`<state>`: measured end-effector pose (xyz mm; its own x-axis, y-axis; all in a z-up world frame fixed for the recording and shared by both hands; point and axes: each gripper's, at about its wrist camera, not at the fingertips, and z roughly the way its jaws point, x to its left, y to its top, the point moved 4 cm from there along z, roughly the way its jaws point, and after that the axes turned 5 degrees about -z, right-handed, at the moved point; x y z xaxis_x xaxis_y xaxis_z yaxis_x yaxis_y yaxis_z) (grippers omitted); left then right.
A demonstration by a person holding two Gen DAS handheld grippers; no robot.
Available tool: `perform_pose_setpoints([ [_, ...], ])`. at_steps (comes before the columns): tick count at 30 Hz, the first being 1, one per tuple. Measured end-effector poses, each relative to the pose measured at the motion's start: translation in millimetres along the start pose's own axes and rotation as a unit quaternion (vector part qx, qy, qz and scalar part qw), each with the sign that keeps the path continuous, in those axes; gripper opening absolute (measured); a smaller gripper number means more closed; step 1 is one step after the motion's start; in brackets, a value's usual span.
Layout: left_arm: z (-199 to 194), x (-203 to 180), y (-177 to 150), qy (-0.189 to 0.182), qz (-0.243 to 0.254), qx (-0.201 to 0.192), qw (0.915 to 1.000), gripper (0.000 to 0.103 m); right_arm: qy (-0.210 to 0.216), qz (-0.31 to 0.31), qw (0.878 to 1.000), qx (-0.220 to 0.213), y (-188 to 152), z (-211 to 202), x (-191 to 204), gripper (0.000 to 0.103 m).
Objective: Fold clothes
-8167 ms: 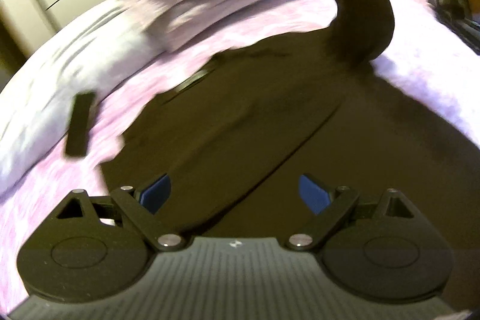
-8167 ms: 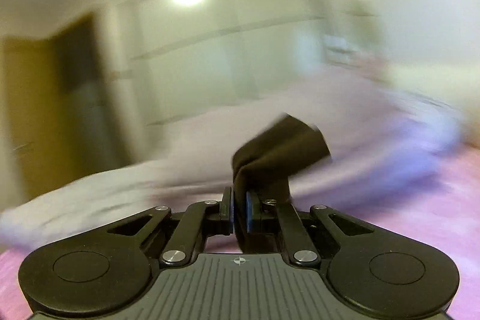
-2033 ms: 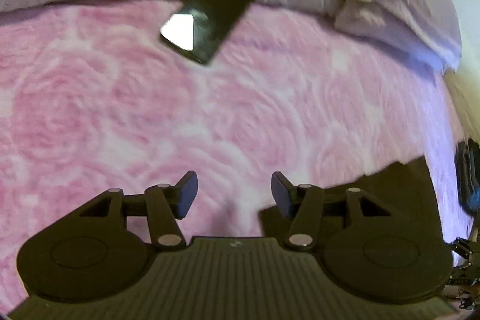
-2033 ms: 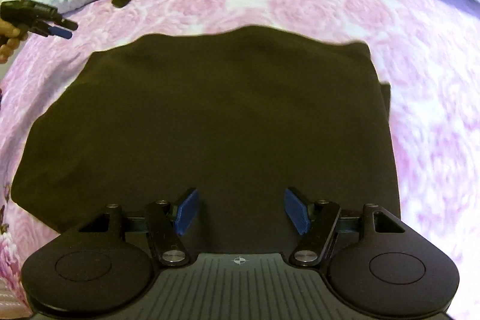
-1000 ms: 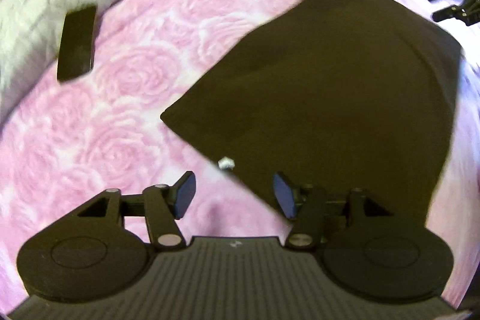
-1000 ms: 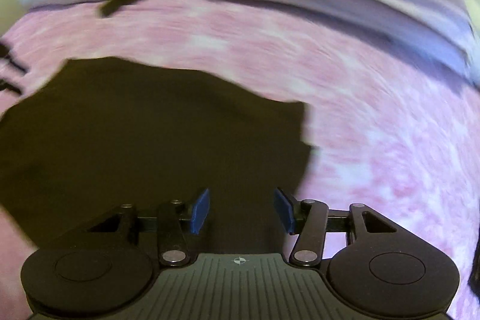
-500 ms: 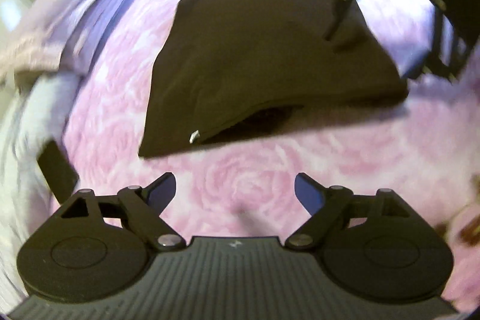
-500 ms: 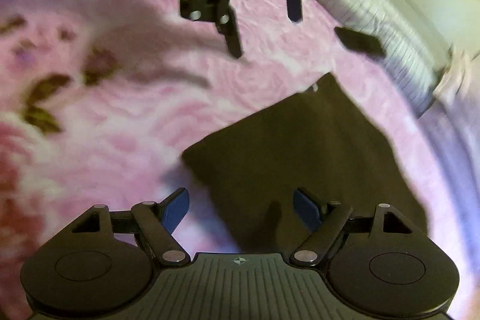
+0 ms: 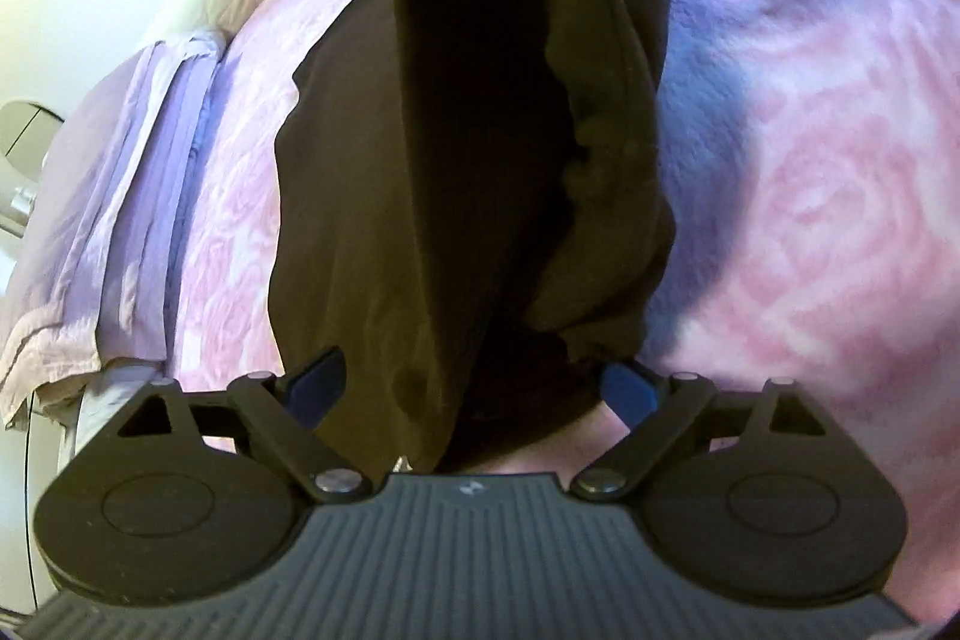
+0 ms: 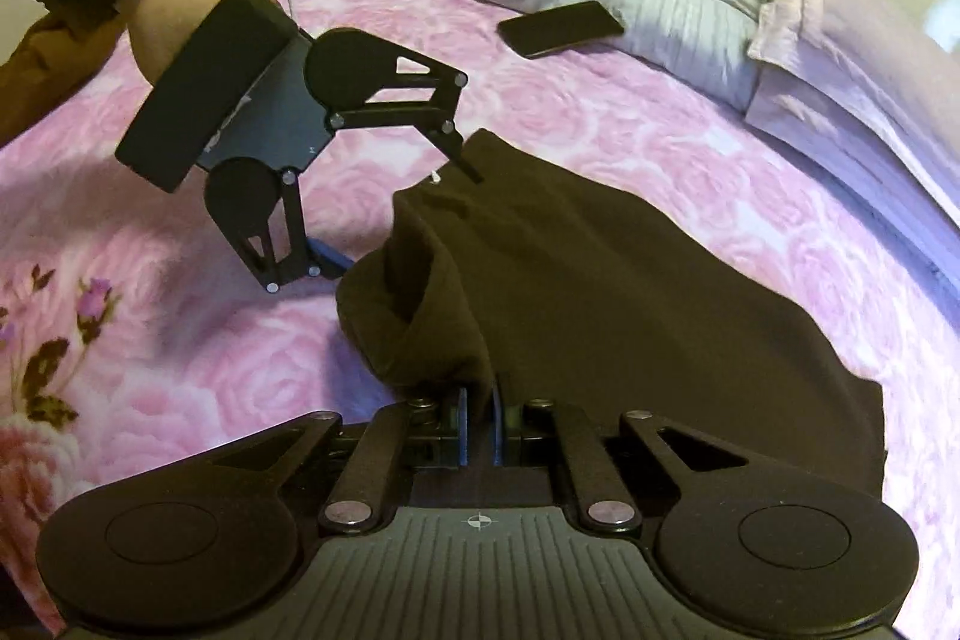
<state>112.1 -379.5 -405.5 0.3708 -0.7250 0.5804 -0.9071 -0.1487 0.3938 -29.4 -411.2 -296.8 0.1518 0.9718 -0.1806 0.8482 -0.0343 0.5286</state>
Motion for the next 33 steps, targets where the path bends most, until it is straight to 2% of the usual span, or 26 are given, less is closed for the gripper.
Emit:
perform_pose_setpoints([
  [3, -10, 7, -6, -0.009, -0.02, 0.006, 0.9997, 0.088, -0.004, 0.041, 0.999, -0.009, -3, -16, -12, 0.004],
  [8, -30, 0, -7, -0.029, -0.06, 0.002, 0.9978, 0.088, 0.001, 0.054, 0.999, -0.007, -4, -24, -7, 0.003],
  [12, -18, -17, 2, -0.005, -0.043, -0.01, 0.999, 0.09, 0.01, 0.063, 0.998, -0.008, -7, -25, 3, 0.003],
  [15, -4, -15, 5, 0.015, -0.034, -0.019, 0.9991, 0.091, 0.011, 0.069, 0.997, -0.008, -9, -28, 9, 0.003],
  [17, 0, -9, 7, 0.005, -0.03, -0.015, 0.9994, 0.072, 0.008, 0.067, 0.998, -0.008, -11, -31, 14, 0.003],
  [18, 2, -7, 7, 0.0, -0.028, -0.014, 0.9995, 0.044, 0.005, 0.06, 0.998, -0.01, -12, -32, 18, 0.004],
  [19, 3, -4, 7, -0.005, -0.027, -0.009, 0.9996, 0.033, 0.002, 0.054, 0.998, -0.012, -14, -34, 22, 0.004],
  [21, -2, 4, 9, -0.011, -0.028, -0.009, 0.9995, 0.026, -0.01, 0.033, 0.999, -0.003, -16, -30, 32, 0.004],
  [22, -4, 9, 10, -0.016, -0.03, -0.009, 0.9994, 0.024, -0.019, 0.021, 1.0, 0.003, -18, -26, 38, 0.02],
  [23, -6, 14, 12, -0.021, -0.034, -0.009, 0.9991, 0.023, -0.031, 0.004, 1.0, 0.004, -19, -23, 46, 0.063],
  [24, -7, 19, 14, -0.025, -0.04, -0.01, 0.9988, 0.023, -0.043, -0.015, 0.999, 0.004, -20, -19, 53, 0.087],
  [25, -8, 23, 16, -0.03, -0.043, -0.009, 0.9986, 0.022, -0.048, -0.034, 0.998, -0.008, -21, -16, 61, 0.1],
  [27, -10, 30, 20, -0.041, -0.045, -0.007, 0.9981, 0.022, -0.048, -0.067, 0.996, -0.016, -20, -2, 74, 0.1],
  [31, -15, 37, 27, -0.056, -0.035, 0.0, 0.9979, 0.022, -0.078, -0.129, 0.989, 0.005, -21, 39, 87, 0.098],
  [33, -19, 43, 32, -0.059, -0.028, 0.006, 0.9979, 0.021, -0.075, -0.105, 0.992, 0.01, -20, 49, 81, 0.047],
])
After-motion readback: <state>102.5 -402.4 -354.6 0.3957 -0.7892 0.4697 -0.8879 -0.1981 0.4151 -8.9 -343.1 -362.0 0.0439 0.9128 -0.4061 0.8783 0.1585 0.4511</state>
